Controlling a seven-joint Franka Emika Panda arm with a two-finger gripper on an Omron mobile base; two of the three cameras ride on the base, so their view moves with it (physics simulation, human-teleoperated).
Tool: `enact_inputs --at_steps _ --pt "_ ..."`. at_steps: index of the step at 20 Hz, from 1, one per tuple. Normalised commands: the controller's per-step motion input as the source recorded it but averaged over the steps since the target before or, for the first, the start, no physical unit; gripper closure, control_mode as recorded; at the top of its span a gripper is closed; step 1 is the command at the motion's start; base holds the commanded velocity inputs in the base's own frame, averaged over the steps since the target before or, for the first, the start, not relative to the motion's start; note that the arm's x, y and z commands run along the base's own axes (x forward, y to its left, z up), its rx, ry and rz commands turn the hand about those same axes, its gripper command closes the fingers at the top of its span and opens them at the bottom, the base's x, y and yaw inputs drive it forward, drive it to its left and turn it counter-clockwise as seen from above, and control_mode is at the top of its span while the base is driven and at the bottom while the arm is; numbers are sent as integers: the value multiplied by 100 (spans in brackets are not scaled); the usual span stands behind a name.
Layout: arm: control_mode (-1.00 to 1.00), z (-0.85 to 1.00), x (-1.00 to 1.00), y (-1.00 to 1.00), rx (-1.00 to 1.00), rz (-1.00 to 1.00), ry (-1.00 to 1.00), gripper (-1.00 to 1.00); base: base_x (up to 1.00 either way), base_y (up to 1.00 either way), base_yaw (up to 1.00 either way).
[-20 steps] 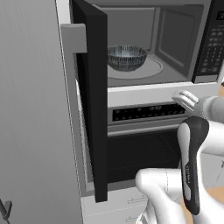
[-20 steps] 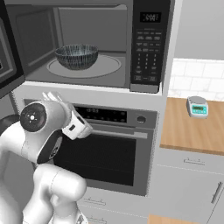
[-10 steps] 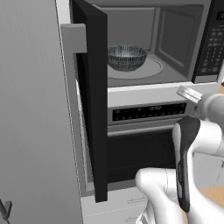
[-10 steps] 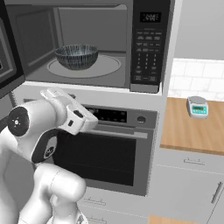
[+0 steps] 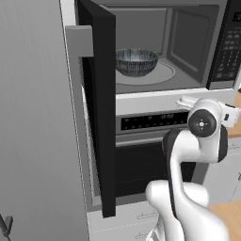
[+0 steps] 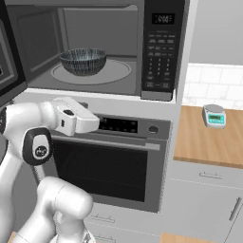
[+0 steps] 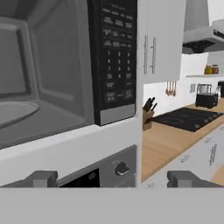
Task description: Open the microwave, place the bowl with waffle inside the microwave, then close the microwave door and turn it on.
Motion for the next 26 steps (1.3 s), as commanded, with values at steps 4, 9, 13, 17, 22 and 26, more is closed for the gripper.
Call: enact_inputs --at_steps 4,9,13,17,22,26 --pt "-100 -68 25 0 -45 -34 -3 -100 0 0 0" --pt "-100 -60 25 3 -37 -31 -1 -100 0 0 0" --pt "-100 -47 29 48 -9 -13 0 -100 0 0 0" --pt "-100 -33 24 72 0 -2 0 -100 0 0 0" --pt "-100 -27 10 81 0 0 0 -100 0 0 0" --pt "-100 -13 -1 76 -2 0 -14 -100 0 0 0"
